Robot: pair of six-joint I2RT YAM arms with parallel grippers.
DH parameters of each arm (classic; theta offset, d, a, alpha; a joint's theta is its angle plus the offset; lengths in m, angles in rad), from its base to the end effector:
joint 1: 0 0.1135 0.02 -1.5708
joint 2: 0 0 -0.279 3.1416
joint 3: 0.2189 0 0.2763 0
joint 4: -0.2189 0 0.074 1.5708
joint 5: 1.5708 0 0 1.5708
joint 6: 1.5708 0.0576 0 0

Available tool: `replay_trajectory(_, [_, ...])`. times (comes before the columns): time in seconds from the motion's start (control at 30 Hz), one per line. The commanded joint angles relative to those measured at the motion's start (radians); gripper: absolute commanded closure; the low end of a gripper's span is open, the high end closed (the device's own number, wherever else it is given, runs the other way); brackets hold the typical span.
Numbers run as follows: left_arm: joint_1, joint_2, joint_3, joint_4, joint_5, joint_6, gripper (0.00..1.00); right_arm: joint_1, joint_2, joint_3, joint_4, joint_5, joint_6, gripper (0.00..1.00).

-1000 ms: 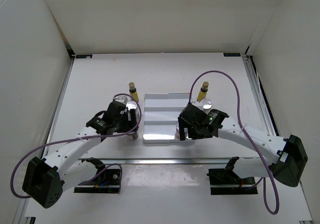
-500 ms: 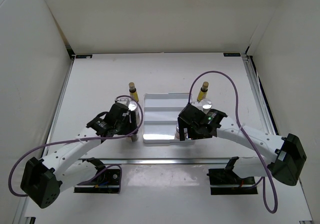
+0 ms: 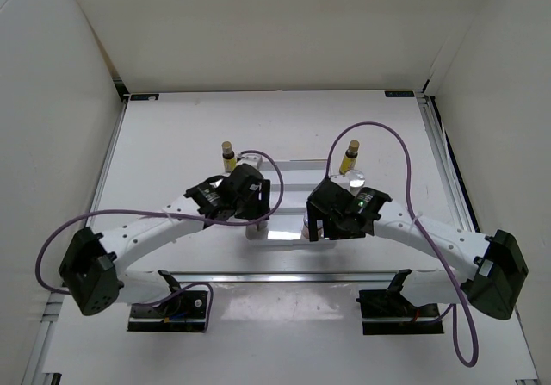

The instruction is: Organize the condiment bottles

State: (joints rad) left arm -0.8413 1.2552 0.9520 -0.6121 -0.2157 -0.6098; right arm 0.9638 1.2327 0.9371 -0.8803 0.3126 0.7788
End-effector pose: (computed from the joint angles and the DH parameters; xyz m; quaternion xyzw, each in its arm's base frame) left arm 0.2012 -0.2066 0.2522 0.0743 0.9390 -0.1361 0.3071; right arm 0.1586 0.1973 0.2366 -0.0591 0.9673 0.0500 0.2416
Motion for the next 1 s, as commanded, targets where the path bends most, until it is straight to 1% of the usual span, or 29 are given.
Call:
replay_trajectory(0.0, [-0.012, 0.033, 0.039, 0.084, -0.039, -0.027, 0.8, 0.006, -0.027, -0.011, -0.014, 0.025, 0.03, 0.01])
replay_trajectory(0.1, [-0.021, 0.067, 0.004, 0.124, -0.039, -0.047, 0.8, 0.006, -0.036, -0.021, -0.023, 0.025, 0.03, 0.01])
replay_trajectory(0.17, [-0.03, 0.09, -0.015, 0.144, -0.039, -0.056, 0.76, 0.006, -0.047, -0.021, -0.023, 0.025, 0.04, 0.01])
replay_trajectory(0.23, [-0.03, 0.09, -0.033, 0.173, -0.039, -0.07, 0.69, 0.006, -0.059, -0.031, -0.032, 0.025, 0.049, 0.01])
replay_trajectory(0.37, [-0.03, 0.09, -0.062, 0.187, -0.028, -0.09, 0.33, 0.006, -0.078, -0.049, -0.032, 0.034, 0.05, 0.01])
replay_trajectory(0.4, [-0.039, 0.09, -0.062, 0.187, -0.028, -0.09, 0.2, 0.006, -0.078, -0.049, -0.043, 0.034, 0.06, 0.01])
replay_trajectory(0.43, [-0.039, 0.081, -0.062, 0.187, -0.028, -0.09, 0.13, 0.006, -0.078, -0.049, -0.057, 0.048, 0.06, 0.01])
replay_trajectory(0.47, [-0.039, 0.069, -0.046, 0.187, -0.028, -0.081, 0.03, 0.006, -0.078, -0.034, -0.068, 0.058, 0.06, 0.01])
replay_trajectory(0.5, [-0.039, 0.059, -0.033, 0.169, -0.028, -0.081, 0.0, 0.006, -0.078, -0.023, -0.104, 0.077, 0.072, 0.01])
replay_trajectory(0.57, [-0.039, 0.029, 0.026, 0.138, -0.028, -0.044, 0.0, -0.003, -0.078, 0.012, -0.14, 0.129, 0.085, 0.01])
replay_trajectory(0.63, [-0.039, 0.009, 0.104, 0.075, -0.037, -0.004, 0.0, -0.004, -0.078, 0.08, -0.172, 0.158, 0.053, 0.01])
replay_trajectory(0.73, [-0.039, -0.028, 0.195, 0.002, -0.074, 0.057, 0.0, -0.065, -0.056, 0.167, -0.195, 0.212, 0.017, 0.01])
replay_trajectory(0.77, [-0.039, -0.048, 0.209, -0.012, -0.085, 0.074, 0.0, -0.086, -0.041, 0.184, -0.195, 0.212, -0.018, 0.01])
replay_trajectory(0.8, [-0.039, -0.06, 0.221, -0.027, -0.1, 0.09, 0.0, -0.112, -0.024, 0.199, -0.195, 0.212, -0.041, 0.01])
replay_trajectory(0.83, [-0.039, -0.075, 0.231, -0.056, -0.143, 0.116, 0.0, -0.167, -0.007, 0.224, -0.184, 0.194, -0.067, 0.01])
replay_trajectory(0.87, [-0.039, -0.111, 0.231, -0.067, -0.171, 0.126, 0.0, -0.195, 0.002, 0.233, -0.175, 0.177, -0.122, 0.01])
replay_trajectory(0.9, [-0.039, -0.134, 0.219, -0.067, -0.224, 0.136, 0.0, -0.251, 0.002, 0.242, -0.151, 0.157, -0.148, 0.01])
replay_trajectory(0.97, [-0.029, -0.183, 0.163, -0.089, -0.251, 0.156, 0.0, -0.302, 0.033, 0.267, -0.131, 0.102, -0.193, 0.01])
